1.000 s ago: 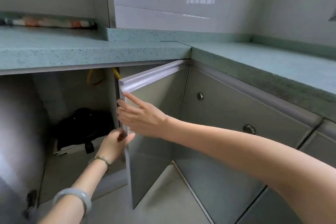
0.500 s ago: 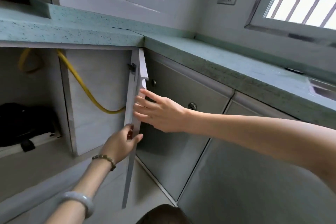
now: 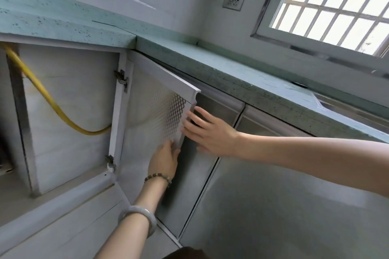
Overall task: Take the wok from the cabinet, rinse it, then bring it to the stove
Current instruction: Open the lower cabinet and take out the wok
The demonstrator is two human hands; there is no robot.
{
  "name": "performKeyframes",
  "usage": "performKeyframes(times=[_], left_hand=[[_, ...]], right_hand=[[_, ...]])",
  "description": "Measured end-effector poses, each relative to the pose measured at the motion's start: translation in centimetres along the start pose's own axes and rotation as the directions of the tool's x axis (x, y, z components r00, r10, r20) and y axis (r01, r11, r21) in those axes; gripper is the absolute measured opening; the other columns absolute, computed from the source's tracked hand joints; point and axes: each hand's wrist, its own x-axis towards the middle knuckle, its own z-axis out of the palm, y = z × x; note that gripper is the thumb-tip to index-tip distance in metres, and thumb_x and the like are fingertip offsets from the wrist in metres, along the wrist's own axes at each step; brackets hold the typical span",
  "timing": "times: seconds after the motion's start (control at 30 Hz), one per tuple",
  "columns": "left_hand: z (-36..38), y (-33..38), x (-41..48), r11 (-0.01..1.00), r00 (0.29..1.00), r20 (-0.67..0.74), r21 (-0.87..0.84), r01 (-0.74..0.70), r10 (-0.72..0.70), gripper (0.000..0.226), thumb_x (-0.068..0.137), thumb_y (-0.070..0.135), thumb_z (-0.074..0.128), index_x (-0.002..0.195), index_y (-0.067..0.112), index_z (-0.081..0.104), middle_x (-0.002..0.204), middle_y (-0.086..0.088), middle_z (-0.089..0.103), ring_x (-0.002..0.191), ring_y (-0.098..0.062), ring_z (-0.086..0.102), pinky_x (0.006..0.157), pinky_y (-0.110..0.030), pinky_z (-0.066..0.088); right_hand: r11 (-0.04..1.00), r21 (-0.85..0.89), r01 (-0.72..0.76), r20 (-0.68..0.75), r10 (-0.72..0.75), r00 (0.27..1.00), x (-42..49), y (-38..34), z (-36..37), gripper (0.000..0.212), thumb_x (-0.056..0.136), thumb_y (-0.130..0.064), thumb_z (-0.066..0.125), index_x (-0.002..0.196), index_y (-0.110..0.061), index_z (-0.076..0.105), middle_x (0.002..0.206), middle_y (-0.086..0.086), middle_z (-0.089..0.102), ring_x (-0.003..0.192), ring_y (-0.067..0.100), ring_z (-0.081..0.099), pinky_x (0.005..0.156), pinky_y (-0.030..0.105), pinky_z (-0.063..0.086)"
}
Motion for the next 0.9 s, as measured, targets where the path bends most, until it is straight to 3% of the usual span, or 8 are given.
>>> performKeyframes(times=[0.2, 0.4, 0.5, 0.57, 0.63, 0.73, 0.8, 0.9], left_hand=[[3.0, 0.9, 2.1, 0.999, 0.999, -0.017, 0.014, -0.039, 0.039, 0.018, 0.093, 0.031, 0.05, 0.101, 0.014, 0.052, 0.1, -0.009, 0.063, 0.085, -0.026, 0.06, 0.072, -0.034, 0.048], [4.6, 2.1, 2.7, 1.0, 0.998, 0.06, 0.011, -0.027, 0.027, 0.024, 0.095, 0.021, 0.046, 0.115, 0.006, 0.046, 0.115, -0.018, 0.055, 0.098, -0.037, 0.057, 0.07, -0.031, 0.035], [4.7, 1.7, 2.7, 0.999, 0.995, 0.085, -0.01, -0.049, 0.05, 0.029, 0.09, 0.012, 0.05, 0.117, 0.006, 0.043, 0.117, -0.017, 0.051, 0.097, -0.036, 0.056, 0.07, -0.031, 0.037], [4.5, 0.8, 2.7, 0.995, 0.986, 0.145, -0.069, -0.075, 0.085, 0.037, 0.088, 0.012, 0.053, 0.122, 0.008, 0.043, 0.121, -0.015, 0.049, 0.102, -0.034, 0.056, 0.078, -0.031, 0.044], [3.6, -0.6, 2.8, 0.99, 0.963, 0.254, -0.13, -0.061, 0.093, 0.044, 0.088, 0.017, 0.056, 0.13, 0.013, 0.043, 0.125, -0.01, 0.051, 0.111, -0.028, 0.055, 0.09, -0.031, 0.045], [0.5, -3.3, 3.2, 0.98, 0.914, 0.404, -0.164, 0.114, -0.039, 0.049, 0.089, 0.029, 0.06, 0.135, 0.021, 0.043, 0.123, -0.005, 0.054, 0.112, -0.021, 0.055, 0.093, -0.03, 0.045], [-2.7, -5.6, 3.1, 0.938, 0.909, 0.399, -0.252, 0.239, -0.125, 0.049, 0.089, 0.03, 0.061, 0.135, 0.022, 0.044, 0.121, -0.002, 0.053, 0.111, -0.018, 0.054, 0.088, -0.027, 0.043], [-8.4, -9.4, 2.7, 0.896, 0.921, 0.32, -0.308, 0.321, -0.221, 0.043, 0.091, 0.028, 0.059, 0.132, 0.022, 0.047, 0.119, -0.001, 0.056, 0.114, -0.019, 0.055, 0.086, -0.027, 0.042]], right_hand=[[0.997, 0.03, -0.071, 0.174, 0.065, 0.983, -1.1, 0.2, 2.3, 0.081, 0.086, -0.061, 0.04, 0.147, -0.01, 0.025, 0.152, 0.014, 0.03, 0.143, 0.036, 0.016, 0.113, 0.054, -0.008], [0.988, 0.038, -0.152, 0.269, 0.137, 0.954, -1.7, -0.4, 4.4, 0.089, 0.082, -0.07, 0.038, 0.146, -0.01, 0.026, 0.153, 0.015, 0.027, 0.142, 0.037, 0.017, 0.112, 0.054, -0.012], [0.983, 0.055, -0.176, 0.278, 0.154, 0.948, -1.8, -0.7, 4.5, 0.088, 0.084, -0.067, 0.037, 0.147, -0.009, 0.022, 0.154, 0.017, 0.023, 0.143, 0.039, 0.014, 0.111, 0.055, -0.011], [0.98, 0.066, -0.188, 0.285, 0.162, 0.945, -1.4, -1.1, 3.9, 0.083, 0.085, -0.061, 0.04, 0.145, -0.005, 0.028, 0.15, 0.02, 0.029, 0.14, 0.042, 0.02, 0.112, 0.056, -0.007], [0.977, 0.069, -0.202, 0.263, 0.178, 0.948, -0.3, -1.6, 3.0, 0.069, 0.083, -0.047, 0.05, 0.134, -0.001, 0.047, 0.139, 0.025, 0.043, 0.131, 0.045, 0.035, 0.112, 0.057, 0.003], [0.955, 0.173, -0.242, 0.199, 0.206, 0.958, 2.7, -1.8, 1.2, 0.051, 0.073, -0.038, 0.064, 0.112, -0.006, 0.065, 0.13, 0.024, 0.053, 0.124, 0.043, 0.045, 0.11, 0.059, 0.014], [0.911, 0.285, -0.3, 0.174, 0.258, 0.95, 5.5, -2.2, 0.0, 0.052, 0.073, -0.039, 0.065, 0.115, -0.009, 0.064, 0.136, 0.023, 0.048, 0.128, 0.042, 0.041, 0.111, 0.058, 0.017], [0.829, 0.439, -0.348, 0.091, 0.345, 0.934, 9.6, -3.6, -2.1, 0.05, 0.063, -0.034, 0.07, 0.104, -0.006, 0.068, 0.127, 0.023, 0.054, 0.119, 0.042, 0.049, 0.106, 0.057, 0.03]])
